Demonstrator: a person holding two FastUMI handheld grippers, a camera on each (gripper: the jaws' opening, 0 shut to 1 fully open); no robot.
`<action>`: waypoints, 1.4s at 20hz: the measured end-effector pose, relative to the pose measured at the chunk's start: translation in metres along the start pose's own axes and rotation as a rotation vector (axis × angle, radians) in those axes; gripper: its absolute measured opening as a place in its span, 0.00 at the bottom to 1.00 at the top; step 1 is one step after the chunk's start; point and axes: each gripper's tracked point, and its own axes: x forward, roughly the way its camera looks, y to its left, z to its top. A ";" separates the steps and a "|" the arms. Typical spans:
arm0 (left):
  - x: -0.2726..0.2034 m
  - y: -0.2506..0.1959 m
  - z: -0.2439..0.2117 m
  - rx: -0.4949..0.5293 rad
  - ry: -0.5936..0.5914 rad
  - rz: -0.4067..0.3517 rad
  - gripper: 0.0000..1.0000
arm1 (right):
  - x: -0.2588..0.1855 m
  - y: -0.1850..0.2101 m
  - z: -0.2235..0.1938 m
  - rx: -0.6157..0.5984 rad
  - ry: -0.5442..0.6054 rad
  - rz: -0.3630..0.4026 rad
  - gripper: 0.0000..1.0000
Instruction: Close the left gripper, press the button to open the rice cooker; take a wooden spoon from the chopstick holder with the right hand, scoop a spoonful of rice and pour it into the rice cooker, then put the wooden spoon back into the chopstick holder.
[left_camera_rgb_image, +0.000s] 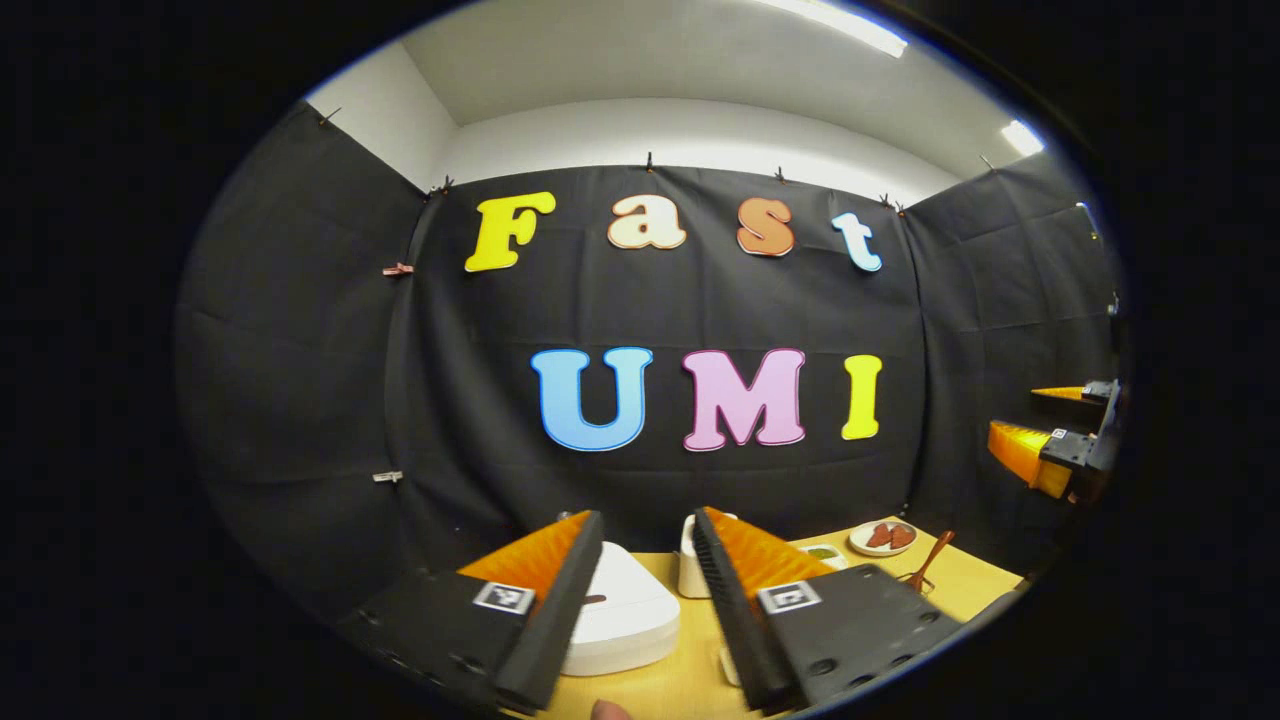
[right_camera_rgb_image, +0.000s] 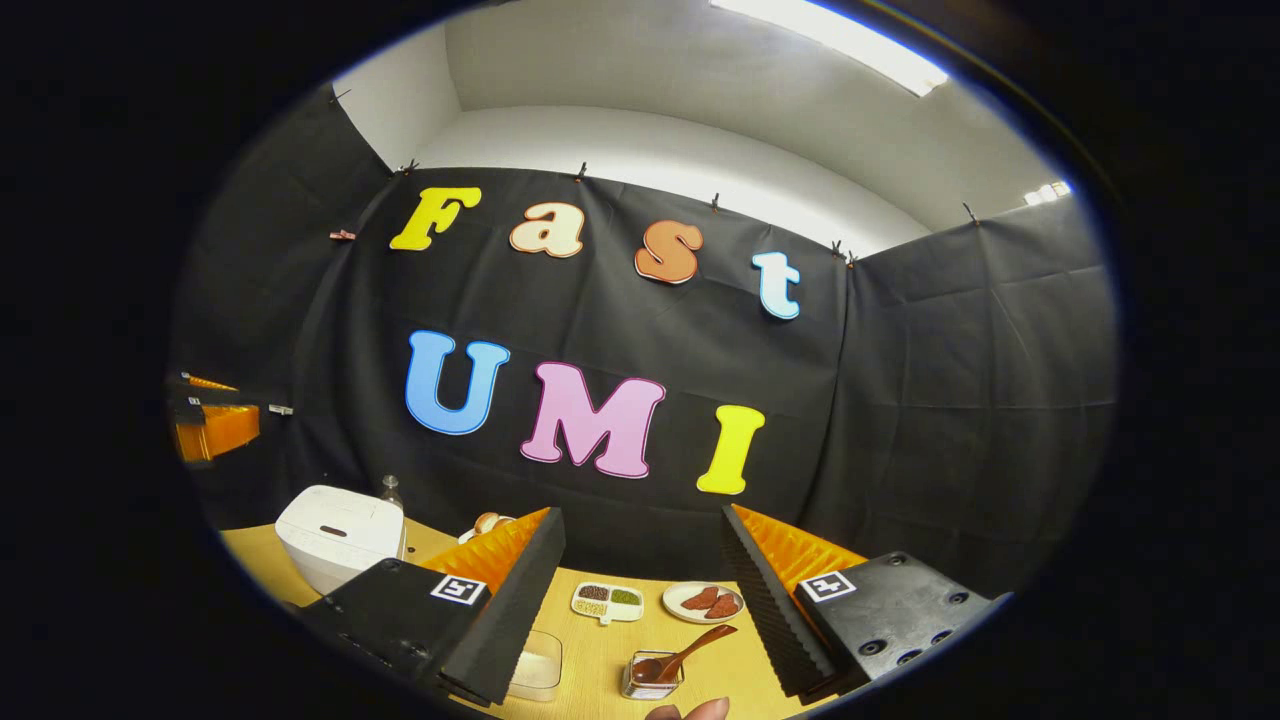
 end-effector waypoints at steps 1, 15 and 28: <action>0.000 -0.006 0.000 -0.002 0.003 -0.037 0.58 | -0.001 0.000 0.000 0.002 0.000 0.002 0.97; 0.098 0.076 -0.085 -0.137 0.370 -0.139 0.06 | -0.009 -0.018 0.003 -0.026 -0.003 -0.032 0.98; 0.178 0.111 -0.230 -0.266 0.834 -0.144 0.06 | -0.014 -0.038 0.005 -0.039 -0.001 -0.078 0.97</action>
